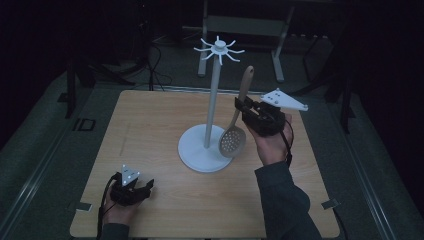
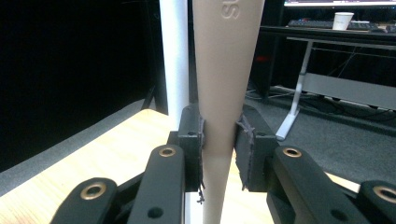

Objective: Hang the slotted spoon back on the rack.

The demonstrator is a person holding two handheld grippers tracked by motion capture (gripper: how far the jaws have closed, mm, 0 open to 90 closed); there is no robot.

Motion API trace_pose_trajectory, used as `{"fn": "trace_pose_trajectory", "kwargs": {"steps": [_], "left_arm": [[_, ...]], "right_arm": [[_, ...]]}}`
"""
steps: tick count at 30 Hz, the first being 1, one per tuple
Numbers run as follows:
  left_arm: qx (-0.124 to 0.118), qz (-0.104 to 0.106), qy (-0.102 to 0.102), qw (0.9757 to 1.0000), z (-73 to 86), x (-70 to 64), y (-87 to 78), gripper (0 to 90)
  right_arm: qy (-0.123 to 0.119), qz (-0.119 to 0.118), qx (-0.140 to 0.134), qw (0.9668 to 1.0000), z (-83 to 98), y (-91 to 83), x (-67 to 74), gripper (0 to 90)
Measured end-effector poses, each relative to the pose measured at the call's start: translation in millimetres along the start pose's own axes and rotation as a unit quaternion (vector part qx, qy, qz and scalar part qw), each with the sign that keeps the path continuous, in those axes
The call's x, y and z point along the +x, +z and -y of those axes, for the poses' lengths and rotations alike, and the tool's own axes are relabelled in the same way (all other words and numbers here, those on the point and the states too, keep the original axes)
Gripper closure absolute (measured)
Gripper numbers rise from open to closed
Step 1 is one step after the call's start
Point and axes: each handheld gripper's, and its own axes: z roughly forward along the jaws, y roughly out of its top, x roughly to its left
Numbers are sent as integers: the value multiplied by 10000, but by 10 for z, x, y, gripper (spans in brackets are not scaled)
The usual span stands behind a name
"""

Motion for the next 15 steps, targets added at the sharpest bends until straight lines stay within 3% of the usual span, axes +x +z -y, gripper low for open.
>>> {"fn": "trace_pose_trajectory", "kwargs": {"steps": [15], "left_arm": [[1, 0, 5, 10000, -1, 0, 0, 375]], "right_arm": [[-193, -102, 80, 9997, -109, 58, 29, 737]]}}
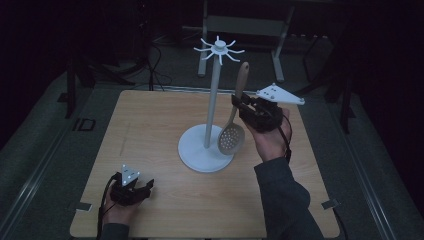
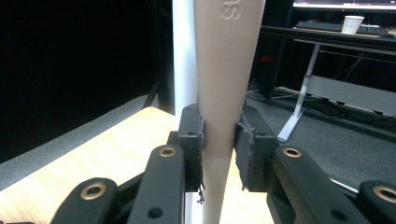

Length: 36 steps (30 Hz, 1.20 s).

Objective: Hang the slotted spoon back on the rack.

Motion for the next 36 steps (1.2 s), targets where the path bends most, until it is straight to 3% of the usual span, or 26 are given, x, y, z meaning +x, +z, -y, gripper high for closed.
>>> {"fn": "trace_pose_trajectory", "kwargs": {"steps": [14, 36], "left_arm": [[-12, 9, -10, 10000, 0, 1, -2, 375], [0, 10, -12, 10000, -1, 2, 0, 375]], "right_arm": [[-100, -78, 108, 9999, -111, 86, 36, 736], [6, -209, 391, 9990, -189, 259, 2, 735]]}}
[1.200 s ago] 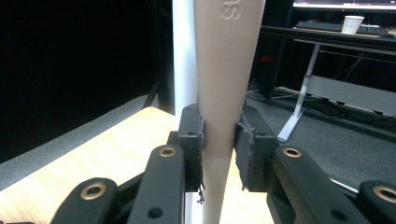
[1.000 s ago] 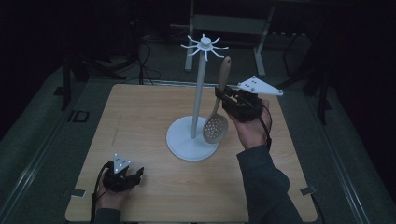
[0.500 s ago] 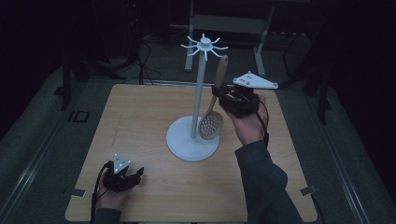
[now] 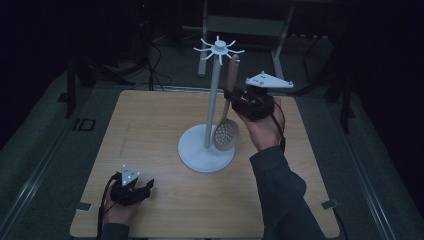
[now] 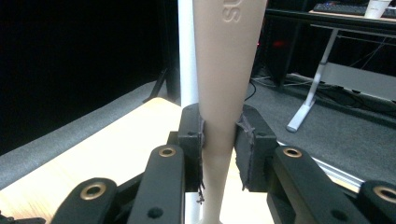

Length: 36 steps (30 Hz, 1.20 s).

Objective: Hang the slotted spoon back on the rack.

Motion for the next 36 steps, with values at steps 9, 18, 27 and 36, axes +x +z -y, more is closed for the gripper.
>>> {"fn": "trace_pose_trajectory", "kwargs": {"steps": [9, 18, 27, 36], "left_arm": [[-17, 4, -1, 10000, 0, 1, -4, 375], [-18, 5, 1, 10000, -1, 1, -4, 375], [-5, -1, 25, 10000, -4, -3, 3, 375], [-10, 0, 20, 10000, -8, -10, 9, 375]], "right_arm": [[43, -38, 143, 9999, -25, 105, 17, 731], [-129, 56, -83, 9999, 135, 85, -36, 525], [-160, 44, -83, 9998, 338, -20, -46, 486], [-186, 161, -57, 9997, 590, -160, -78, 473]]}}
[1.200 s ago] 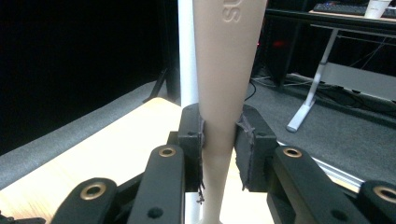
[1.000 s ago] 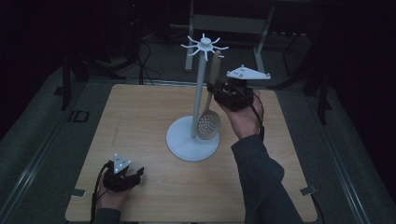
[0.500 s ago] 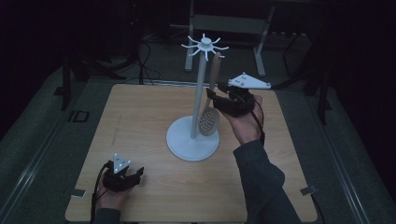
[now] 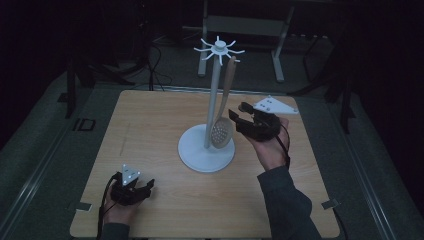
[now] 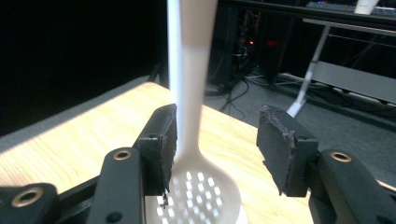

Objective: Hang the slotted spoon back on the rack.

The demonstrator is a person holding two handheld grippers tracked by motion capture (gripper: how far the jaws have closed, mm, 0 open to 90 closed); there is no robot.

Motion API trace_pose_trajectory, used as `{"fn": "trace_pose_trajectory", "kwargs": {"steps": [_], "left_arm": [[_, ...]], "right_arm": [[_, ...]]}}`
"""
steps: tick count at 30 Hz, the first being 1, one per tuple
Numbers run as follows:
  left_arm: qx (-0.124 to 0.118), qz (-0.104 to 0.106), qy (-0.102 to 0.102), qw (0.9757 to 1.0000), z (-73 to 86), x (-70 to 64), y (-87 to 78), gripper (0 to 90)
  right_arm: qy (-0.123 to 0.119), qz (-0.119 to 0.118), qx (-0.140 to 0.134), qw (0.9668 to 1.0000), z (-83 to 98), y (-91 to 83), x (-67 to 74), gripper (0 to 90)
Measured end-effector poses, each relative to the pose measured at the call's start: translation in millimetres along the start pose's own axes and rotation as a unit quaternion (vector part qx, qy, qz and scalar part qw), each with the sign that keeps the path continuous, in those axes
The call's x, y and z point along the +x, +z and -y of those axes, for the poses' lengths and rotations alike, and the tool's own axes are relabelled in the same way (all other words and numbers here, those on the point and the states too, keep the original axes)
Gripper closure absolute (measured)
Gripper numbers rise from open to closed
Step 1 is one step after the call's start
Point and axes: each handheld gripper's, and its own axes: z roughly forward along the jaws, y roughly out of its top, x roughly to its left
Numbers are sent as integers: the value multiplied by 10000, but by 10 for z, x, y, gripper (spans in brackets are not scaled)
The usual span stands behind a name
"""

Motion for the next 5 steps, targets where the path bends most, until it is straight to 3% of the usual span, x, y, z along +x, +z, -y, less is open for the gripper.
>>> {"fn": "trace_pose_trajectory", "kwargs": {"steps": [5], "left_arm": [[0, -5, -3, 10000, -1, 1, -1, 375]], "right_arm": [[40, 85, 132, 9999, 274, -93, -79, 463]]}}
